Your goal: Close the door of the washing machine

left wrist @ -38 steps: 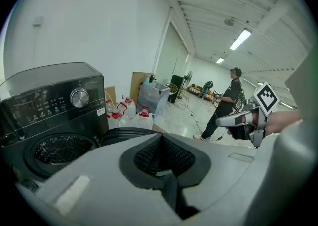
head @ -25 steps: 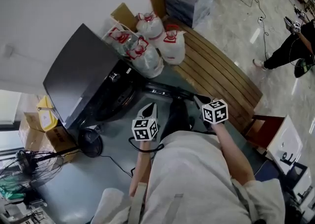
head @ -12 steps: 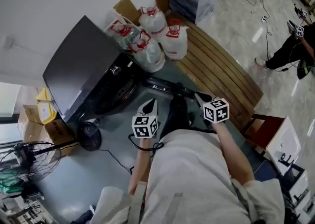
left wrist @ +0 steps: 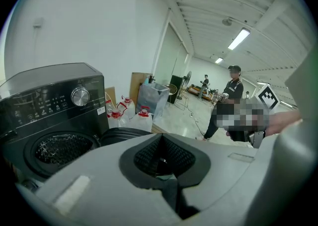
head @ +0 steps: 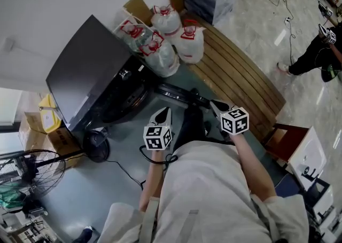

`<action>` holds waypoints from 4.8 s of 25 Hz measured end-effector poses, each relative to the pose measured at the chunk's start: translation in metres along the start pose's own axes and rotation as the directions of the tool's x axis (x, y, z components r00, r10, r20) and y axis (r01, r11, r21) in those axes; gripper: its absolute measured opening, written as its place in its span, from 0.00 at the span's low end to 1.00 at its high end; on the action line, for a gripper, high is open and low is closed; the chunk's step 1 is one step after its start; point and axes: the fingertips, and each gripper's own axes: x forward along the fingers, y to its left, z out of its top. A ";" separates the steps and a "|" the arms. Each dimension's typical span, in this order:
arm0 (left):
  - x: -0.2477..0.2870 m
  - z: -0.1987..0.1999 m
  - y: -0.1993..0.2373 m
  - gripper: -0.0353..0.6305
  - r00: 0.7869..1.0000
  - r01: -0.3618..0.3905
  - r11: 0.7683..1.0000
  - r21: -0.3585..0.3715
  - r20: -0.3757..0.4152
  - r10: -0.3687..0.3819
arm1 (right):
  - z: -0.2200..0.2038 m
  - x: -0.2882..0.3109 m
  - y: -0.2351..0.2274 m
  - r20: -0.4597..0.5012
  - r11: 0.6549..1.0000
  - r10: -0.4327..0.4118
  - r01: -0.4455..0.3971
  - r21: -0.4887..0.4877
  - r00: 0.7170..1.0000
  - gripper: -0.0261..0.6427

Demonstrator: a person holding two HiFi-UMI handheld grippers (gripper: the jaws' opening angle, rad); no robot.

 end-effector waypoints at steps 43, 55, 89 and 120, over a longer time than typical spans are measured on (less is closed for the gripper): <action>0.097 -0.119 0.018 0.24 0.978 0.033 0.988 -0.152 -0.199 -0.063 | -0.123 0.132 -0.018 -0.337 0.980 0.001 -0.069 -0.188 0.941 0.04; 0.070 -0.141 0.026 0.41 0.978 0.139 0.922 -0.362 -0.094 -0.184 | -0.160 0.142 0.028 -0.404 0.987 0.076 -0.127 -0.100 0.912 0.04; -0.040 -0.177 0.148 0.47 0.995 -0.098 0.922 -0.376 -0.012 0.101 | -0.230 0.207 0.239 -0.427 0.943 0.297 -0.332 -0.008 0.854 0.04; -0.125 -0.191 0.245 0.47 0.959 -0.226 0.906 -0.358 0.082 0.272 | -0.223 0.283 0.324 -0.356 0.914 0.394 -0.401 0.057 0.847 0.04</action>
